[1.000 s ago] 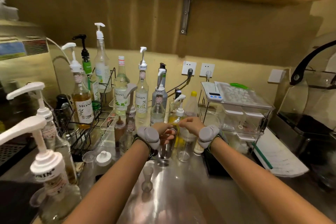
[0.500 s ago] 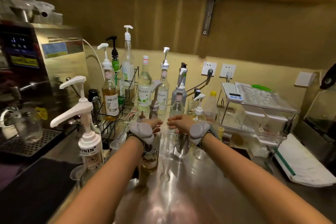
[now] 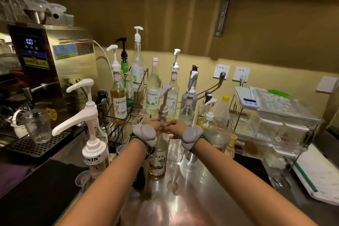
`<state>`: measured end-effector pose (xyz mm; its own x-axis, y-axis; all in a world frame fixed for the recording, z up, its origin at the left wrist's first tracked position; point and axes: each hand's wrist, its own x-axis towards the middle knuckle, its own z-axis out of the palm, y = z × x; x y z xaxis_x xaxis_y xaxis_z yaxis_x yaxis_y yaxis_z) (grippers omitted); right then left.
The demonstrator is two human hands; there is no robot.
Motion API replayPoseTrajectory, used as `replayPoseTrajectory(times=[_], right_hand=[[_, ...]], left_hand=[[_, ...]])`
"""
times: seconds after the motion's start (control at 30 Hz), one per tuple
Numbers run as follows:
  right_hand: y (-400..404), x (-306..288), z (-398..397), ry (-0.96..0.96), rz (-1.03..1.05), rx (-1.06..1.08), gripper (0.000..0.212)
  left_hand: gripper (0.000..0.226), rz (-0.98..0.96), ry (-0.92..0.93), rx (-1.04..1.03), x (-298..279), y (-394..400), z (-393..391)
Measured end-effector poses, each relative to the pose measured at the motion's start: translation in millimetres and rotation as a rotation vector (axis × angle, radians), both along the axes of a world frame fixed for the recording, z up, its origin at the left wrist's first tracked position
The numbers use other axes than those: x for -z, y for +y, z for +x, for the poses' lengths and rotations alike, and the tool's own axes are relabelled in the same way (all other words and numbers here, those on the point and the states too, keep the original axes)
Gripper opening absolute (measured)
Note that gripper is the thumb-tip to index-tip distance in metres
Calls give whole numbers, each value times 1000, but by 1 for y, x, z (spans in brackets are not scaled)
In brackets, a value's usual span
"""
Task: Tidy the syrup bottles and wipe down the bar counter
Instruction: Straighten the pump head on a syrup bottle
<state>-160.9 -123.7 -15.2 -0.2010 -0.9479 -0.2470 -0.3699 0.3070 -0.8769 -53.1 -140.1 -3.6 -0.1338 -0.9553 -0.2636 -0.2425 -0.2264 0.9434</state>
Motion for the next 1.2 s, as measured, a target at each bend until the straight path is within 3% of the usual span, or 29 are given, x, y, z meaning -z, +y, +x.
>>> replayPoseTrajectory(times=[0.1,0.17,0.27,0.37,0.67,0.83,1.0,1.2], right_hand=[[-9,8,-2,23,-31,-5,10],[-15,13,-3,51,-62,-9,26],[-19,18,-5,118,-96,-20,32],[-22,16,-8,165,-117,-27,34],[-31,6,-17,130,-140,-45,36],[-36,-18,-25,171,-169,-56,33],[-37,-57,-29,192,-179,-80,32],[-37,-112,-28,143,-252,-57,34]], left_hand=[[37,-30,47,0,3,-1,-5],[36,-31,105,12,4,-4,-6],[12,-3,162,29,2,-1,-4],[37,-17,216,47,2,-1,-3],[28,-55,185,51,-7,-12,-6],[20,-82,145,117,-32,-16,-9],[25,-132,215,162,-63,-10,-15],[18,-252,270,100,-106,-15,-16]])
